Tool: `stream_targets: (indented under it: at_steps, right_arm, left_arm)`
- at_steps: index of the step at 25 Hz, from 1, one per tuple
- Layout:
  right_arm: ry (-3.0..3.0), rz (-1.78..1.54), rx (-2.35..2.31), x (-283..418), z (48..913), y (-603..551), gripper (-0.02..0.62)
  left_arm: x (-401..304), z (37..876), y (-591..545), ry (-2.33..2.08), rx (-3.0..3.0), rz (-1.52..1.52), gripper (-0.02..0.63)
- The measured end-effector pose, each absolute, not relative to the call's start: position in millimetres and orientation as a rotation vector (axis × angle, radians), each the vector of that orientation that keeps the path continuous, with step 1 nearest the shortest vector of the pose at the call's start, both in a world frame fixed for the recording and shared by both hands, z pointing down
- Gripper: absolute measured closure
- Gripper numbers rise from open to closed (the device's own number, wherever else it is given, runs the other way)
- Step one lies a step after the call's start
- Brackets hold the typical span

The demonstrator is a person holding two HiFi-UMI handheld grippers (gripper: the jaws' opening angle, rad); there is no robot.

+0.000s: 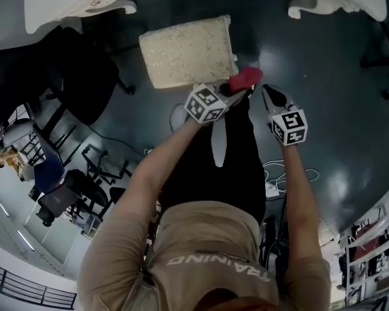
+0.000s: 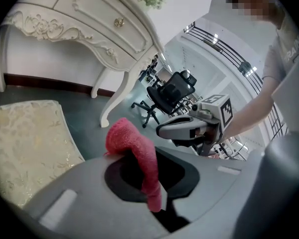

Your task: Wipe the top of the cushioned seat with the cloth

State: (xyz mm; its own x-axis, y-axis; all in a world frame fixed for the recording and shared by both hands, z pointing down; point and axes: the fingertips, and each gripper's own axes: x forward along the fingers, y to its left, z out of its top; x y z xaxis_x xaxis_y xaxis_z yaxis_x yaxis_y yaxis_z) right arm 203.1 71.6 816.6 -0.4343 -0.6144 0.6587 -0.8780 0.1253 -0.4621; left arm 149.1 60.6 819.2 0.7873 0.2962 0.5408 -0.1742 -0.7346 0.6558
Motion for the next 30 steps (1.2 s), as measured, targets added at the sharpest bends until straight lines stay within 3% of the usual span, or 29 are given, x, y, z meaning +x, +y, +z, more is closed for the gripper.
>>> stream_targets:
  at_steps: [15, 30]
  right_arm:
    - [-2.194, 1.131, 1.458, 135, 653, 35, 0.592]
    - [-2.359, 0.983, 1.319, 39, 482, 37, 0.591]
  left_arm:
    - [64, 637, 3, -0.334, 2.375, 0.671, 0.574]
    - [-9, 472, -16, -0.475, 2.467, 0.551, 0.574]
